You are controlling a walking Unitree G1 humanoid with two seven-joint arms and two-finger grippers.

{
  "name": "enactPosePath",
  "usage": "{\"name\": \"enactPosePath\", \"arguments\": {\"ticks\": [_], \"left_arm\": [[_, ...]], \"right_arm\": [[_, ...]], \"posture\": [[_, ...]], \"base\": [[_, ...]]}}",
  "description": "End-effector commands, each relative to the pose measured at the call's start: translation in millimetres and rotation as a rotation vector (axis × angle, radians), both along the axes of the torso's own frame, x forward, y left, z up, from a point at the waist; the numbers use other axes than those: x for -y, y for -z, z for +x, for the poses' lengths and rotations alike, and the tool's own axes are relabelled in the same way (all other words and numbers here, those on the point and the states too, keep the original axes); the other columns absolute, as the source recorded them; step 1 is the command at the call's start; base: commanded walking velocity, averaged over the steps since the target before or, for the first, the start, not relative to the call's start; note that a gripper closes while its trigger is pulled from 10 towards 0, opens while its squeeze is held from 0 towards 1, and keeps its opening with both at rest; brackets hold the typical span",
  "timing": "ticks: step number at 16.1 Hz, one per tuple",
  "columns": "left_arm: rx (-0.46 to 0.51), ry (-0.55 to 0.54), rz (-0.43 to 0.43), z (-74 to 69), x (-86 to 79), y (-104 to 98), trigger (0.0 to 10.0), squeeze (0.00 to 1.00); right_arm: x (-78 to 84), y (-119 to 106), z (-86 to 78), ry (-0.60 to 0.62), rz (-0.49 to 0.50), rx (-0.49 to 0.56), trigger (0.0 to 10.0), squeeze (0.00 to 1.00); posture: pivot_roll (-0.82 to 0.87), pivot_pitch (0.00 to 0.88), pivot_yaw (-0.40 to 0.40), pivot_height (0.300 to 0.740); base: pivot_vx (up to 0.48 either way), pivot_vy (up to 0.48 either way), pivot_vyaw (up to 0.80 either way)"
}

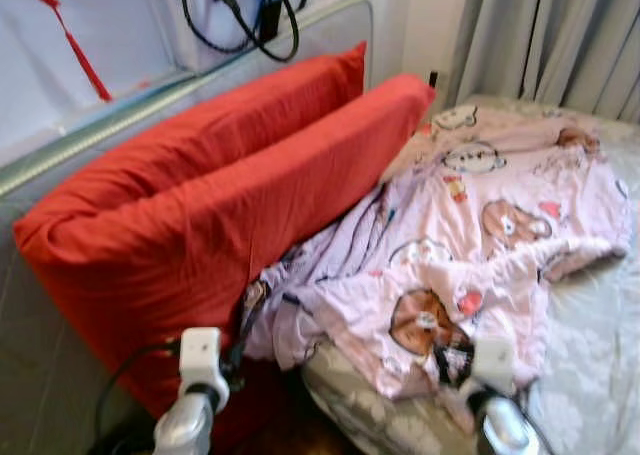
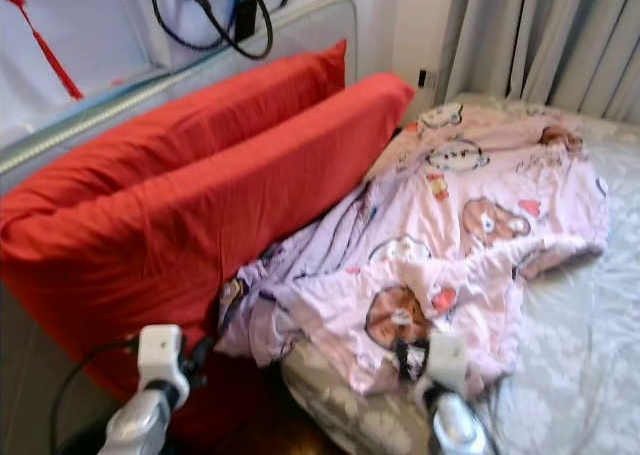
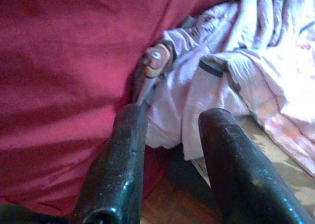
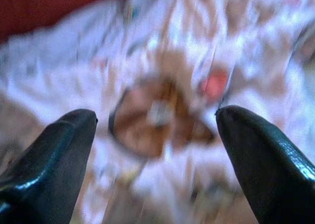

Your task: Clean up the room

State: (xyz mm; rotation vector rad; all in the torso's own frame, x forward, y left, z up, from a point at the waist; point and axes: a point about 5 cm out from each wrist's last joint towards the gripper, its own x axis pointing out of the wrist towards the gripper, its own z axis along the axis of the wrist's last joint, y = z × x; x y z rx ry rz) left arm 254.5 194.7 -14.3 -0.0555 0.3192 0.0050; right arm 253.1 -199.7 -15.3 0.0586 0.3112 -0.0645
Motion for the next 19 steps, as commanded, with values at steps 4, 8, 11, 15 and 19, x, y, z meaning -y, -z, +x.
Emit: {"name": "enactPosePath", "arguments": {"ticks": [4,8,11,15,19], "left_arm": [[0.100,-0.032,0.006,6.4,-11.6,-14.7,10.0,0.00],[0.114,-0.008,-0.005,14.4,-6.0,-20.0,10.0,0.00],[0.112,-0.006,-0.007,13.3,-7.3,-19.6,10.0,0.00],[0.120,0.012,-0.013,16.2,-3.4,-21.7,10.0,0.00],[0.122,0.024,-0.018,18.8,-2.0,-23.6,10.0,0.00]], "right_arm": [[-3.8,-16.2,6.2,-0.043,-0.036,0.131,10.0,0.00],[-10.1,-13.1,7.2,-0.020,-0.055,0.099,10.0,0.00],[-15.5,-15.2,11.1,-0.021,-0.052,0.105,10.0,0.00],[-15.2,-14.2,11.4,-0.013,-0.065,0.093,10.0,0.00],[-15.4,-12.8,11.7,-0.007,-0.074,0.075,10.0,0.00]], "posture": [[-0.03,0.000,0.027,0.740],[-0.03,0.000,0.037,0.730],[-0.02,0.000,0.038,0.695],[-0.02,0.000,0.037,0.685],[-0.02,0.000,0.039,0.685]], "base": [[0.000,0.000,0.00],[0.000,0.000,0.00],[0.000,0.000,0.00],[0.000,0.000,0.00],[0.000,0.000,0.00]]}}
